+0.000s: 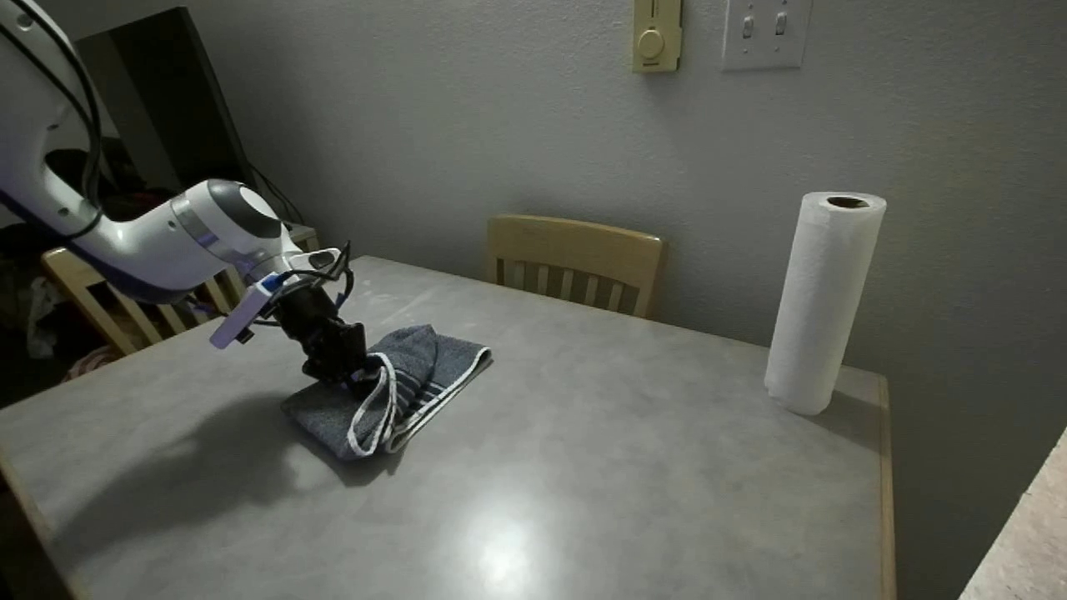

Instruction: Fold the towel on the table

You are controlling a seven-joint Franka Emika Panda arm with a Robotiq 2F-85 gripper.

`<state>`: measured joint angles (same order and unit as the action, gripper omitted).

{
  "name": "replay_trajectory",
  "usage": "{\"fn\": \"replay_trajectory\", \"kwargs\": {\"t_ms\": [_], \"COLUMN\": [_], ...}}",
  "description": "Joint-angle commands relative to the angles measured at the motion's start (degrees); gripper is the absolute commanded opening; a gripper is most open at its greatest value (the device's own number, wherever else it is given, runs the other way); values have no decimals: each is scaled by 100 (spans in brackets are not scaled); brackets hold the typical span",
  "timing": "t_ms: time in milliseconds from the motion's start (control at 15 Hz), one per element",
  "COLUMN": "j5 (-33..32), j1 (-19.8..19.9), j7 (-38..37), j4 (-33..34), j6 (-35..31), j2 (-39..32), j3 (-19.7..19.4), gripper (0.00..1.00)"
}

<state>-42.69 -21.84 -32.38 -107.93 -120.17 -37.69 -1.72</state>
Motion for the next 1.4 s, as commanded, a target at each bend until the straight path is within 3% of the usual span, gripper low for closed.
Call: {"fn": "replay_trajectory", "kwargs": {"t_ms": [0,667,1333], "j5": [-190,-496,-495], "j1": [64,102,52], "j7": [-737,-1942,-5075], "j4": [40,322,254], "j6": [-138,99,962], "j2": [14,-130,-8], "j3": [-133,-171,-231], "gripper": [0,0,0]}}
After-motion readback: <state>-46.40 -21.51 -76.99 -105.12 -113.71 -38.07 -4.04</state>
